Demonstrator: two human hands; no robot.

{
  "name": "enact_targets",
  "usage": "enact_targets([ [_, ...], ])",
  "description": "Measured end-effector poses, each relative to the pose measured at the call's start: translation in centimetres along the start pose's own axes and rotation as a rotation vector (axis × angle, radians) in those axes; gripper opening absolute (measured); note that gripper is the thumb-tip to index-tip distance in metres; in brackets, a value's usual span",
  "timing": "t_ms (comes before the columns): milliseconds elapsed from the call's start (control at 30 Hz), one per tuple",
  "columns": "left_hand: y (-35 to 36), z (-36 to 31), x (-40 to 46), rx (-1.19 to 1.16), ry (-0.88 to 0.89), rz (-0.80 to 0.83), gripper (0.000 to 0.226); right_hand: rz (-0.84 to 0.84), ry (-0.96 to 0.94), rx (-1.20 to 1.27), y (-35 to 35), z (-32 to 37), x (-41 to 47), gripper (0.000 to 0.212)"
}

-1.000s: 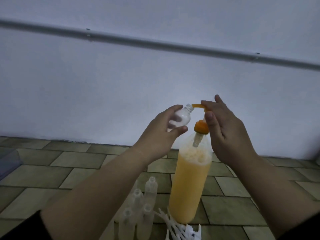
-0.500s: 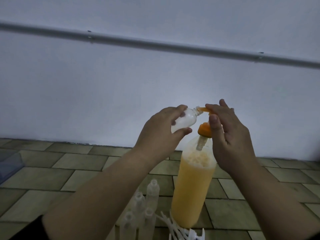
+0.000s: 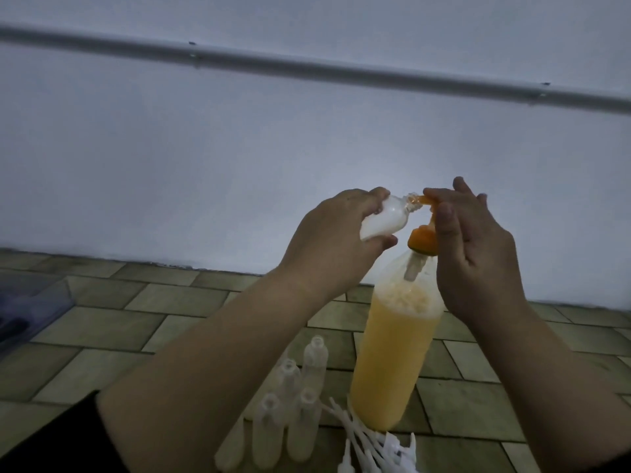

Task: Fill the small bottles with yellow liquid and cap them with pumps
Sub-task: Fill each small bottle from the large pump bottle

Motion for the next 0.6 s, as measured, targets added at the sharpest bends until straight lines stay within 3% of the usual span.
enact_targets([
  [133,0.9,0.1,-0.9,-0.022,-0.02,0.018,0.053,-0.035,0.024,0.033,0.9,-0.7,-1.0,0.045],
  [300,0.2,0.0,-0.9,-0.024,-0.029,0.034,0.051,0.015,0.016,0.082,0.1,0.0,-0.8,0.05],
  [600,0.8,-0.4,-0.9,-0.011,-0.01,0.017,0.051,-0.089,0.053,0.133,1.1,-0.8,-1.3,0.043],
])
Point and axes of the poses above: each hand's wrist, its own x-axis towards the middle knuckle, its own y-axis out of the palm, z = x × y, the point moved 1 cm from there along x, towards the middle knuckle, and after that the axes turned 14 degrees about y, right-handed, at the moved point
